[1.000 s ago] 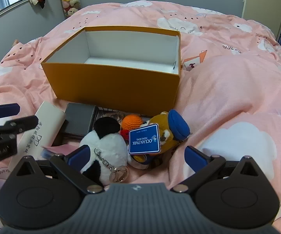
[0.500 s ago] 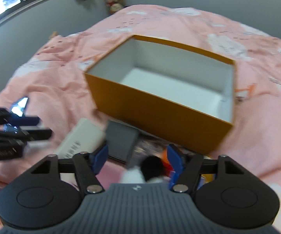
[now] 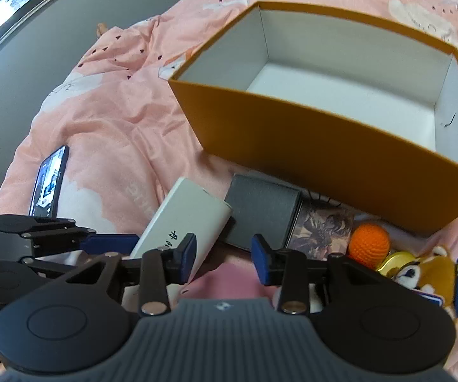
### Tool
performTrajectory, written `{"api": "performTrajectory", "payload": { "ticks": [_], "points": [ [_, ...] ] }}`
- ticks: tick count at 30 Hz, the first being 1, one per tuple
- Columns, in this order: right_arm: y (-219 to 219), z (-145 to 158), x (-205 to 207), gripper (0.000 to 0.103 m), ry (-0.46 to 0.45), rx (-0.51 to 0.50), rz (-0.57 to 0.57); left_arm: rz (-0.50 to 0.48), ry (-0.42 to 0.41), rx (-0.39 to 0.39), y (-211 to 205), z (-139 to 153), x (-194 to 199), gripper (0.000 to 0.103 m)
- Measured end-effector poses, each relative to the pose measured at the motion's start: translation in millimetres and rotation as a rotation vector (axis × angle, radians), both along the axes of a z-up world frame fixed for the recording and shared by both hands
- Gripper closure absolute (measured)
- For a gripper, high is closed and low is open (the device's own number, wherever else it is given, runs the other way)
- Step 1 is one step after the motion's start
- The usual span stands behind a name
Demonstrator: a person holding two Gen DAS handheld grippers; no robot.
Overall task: Organize objects
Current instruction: 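Grasp the small gold box with the right tool while the left tool holds the glasses case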
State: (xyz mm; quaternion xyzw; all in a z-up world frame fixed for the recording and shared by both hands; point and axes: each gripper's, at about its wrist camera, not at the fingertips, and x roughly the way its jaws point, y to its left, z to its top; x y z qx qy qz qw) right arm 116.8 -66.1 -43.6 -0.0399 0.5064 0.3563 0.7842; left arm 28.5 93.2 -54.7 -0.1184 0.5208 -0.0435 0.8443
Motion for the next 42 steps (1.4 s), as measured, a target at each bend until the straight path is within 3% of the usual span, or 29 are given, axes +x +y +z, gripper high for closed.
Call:
{"api": "performTrajectory", "payload": {
  "ticks": [3, 8, 10, 14, 18, 20, 22, 29, 39, 40, 42],
  "points": [
    [3.3, -6.2, 3.7, 0.062, 0.027, -0.003, 0.000, 0.007, 0.007, -0.038, 3.3, -4.8, 2.3, 0.058],
    [9.0, -10.3, 5.4, 0.062, 0.049, 0.001, 0.009, 0.016, -0.022, -0.020, -0.1, -1.4, -1.3, 0.061],
    [10.0, -9.0, 5.2, 0.062, 0.046, 0.005, 0.011, 0.020, -0.053, -0.023, 0.8, 7.3, -4.3, 0.066],
    [8.2, -3.6, 8.9, 0.059, 0.050, 0.020, -0.021, 0.075, -0.108, 0.021, 13.1, 27.8, -6.2, 0.067],
    [22.0, -9.7, 8.1, 0.058, 0.090, 0.011, 0.022, 0.131, -0.142, 0.053, 31.8, 41.0, -6.5, 0.068],
    [34.2, -15.4, 6.7, 0.053, 0.114, 0.005, 0.045, 0.151, -0.145, 0.069, 37.1, 42.1, -4.4, 0.068],
    [45.0, -22.3, 7.9, 0.038, 0.136, -0.013, 0.032, 0.167, -0.140, 0.063, 42.1, 40.0, -2.2, 0.068],
    [71.6, -43.4, 10.9, 0.030, 0.198, -0.042, -0.008, 0.174, -0.131, 0.024, 54.1, 37.4, 1.2, 0.068],
    [79.0, -64.2, 20.7, 0.031, 0.259, -0.032, -0.074, 0.200, -0.104, 0.034, 63.8, 33.9, 5.4, 0.068],
    [78.3, -64.6, 20.9, 0.039, 0.259, -0.030, -0.075, 0.198, -0.105, 0.032, 63.1, 34.4, 5.8, 0.069],
    [74.8, -64.1, 20.8, 0.039, 0.263, -0.020, -0.080, 0.192, -0.111, 0.030, 61.1, 37.8, 5.9, 0.069]
  ]
}}
